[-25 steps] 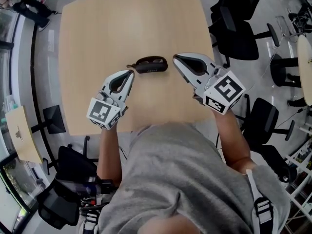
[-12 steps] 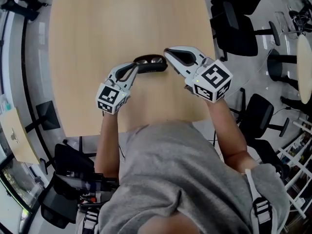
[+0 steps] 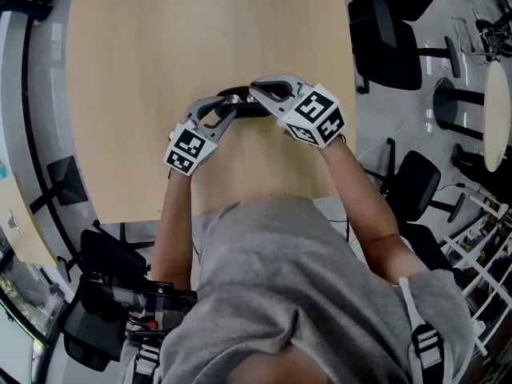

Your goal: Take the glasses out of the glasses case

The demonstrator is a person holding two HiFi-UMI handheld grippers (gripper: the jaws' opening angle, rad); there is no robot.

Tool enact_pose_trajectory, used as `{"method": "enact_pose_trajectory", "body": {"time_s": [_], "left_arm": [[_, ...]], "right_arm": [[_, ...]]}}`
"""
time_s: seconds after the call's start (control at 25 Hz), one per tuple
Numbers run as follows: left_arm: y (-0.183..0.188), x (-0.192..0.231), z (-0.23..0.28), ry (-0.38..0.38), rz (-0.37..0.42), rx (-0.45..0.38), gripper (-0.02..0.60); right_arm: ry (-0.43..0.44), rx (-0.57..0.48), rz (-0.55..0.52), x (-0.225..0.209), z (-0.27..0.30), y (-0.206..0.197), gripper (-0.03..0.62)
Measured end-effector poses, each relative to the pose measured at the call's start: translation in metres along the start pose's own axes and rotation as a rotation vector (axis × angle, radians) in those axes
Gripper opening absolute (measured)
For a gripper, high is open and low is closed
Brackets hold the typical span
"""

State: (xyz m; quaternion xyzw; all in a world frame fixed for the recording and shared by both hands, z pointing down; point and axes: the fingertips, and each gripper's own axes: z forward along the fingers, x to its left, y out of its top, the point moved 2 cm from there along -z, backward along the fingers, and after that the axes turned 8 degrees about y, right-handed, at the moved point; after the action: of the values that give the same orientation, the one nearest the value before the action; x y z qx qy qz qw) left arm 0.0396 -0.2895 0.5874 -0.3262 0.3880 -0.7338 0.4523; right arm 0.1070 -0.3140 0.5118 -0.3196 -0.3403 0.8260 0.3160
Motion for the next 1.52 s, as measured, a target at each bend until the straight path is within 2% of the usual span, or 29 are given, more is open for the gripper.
{"method": "enact_pose_trajectory", "body": {"time_s": [0.2,0.48,0.6,0.72,0.84,1.12,1.32,1.52], "left_arm": [[-0.014,-0.009,0.001,-0.048,0.019,0.033,0.103],[-0.03,-0.014,-0.002,-0.069,-0.004,0.037,0.103],[-0.036,-0.022,-0.005,-0.086,-0.002,0.045,0.102],[-0.043,-0.03,-0.006,-0.096,-0.021,0.044,0.103],[-0.051,-0.036,-0.005,-0.106,-0.032,0.056,0.102],[-0.065,-0.041,0.0,-0.119,-0.052,0.069,0.103],[-0.066,-0.04,0.0,-0.111,-0.085,0.049,0.103],[-0.064,-0.044,0.007,-0.125,-0.076,0.076,0.102]], "right_arm": [[0.06,0.135,-0.008,-0.003,0.039,-0.031,0.008],[0.135,0.31,-0.014,-0.005,0.076,-0.079,0.008],[0.18,0.371,-0.079,0.004,0.082,-0.09,0.009],[0.202,0.469,-0.204,0.009,0.087,-0.107,0.017],[0.189,0.576,-0.321,0.008,0.089,-0.122,0.091],[0.056,0.758,-0.557,-0.005,0.093,-0.144,0.095],[-0.001,0.786,-0.601,-0.008,0.099,-0.152,0.095],[0.022,0.767,-0.553,-0.009,0.095,-0.152,0.054]]}}
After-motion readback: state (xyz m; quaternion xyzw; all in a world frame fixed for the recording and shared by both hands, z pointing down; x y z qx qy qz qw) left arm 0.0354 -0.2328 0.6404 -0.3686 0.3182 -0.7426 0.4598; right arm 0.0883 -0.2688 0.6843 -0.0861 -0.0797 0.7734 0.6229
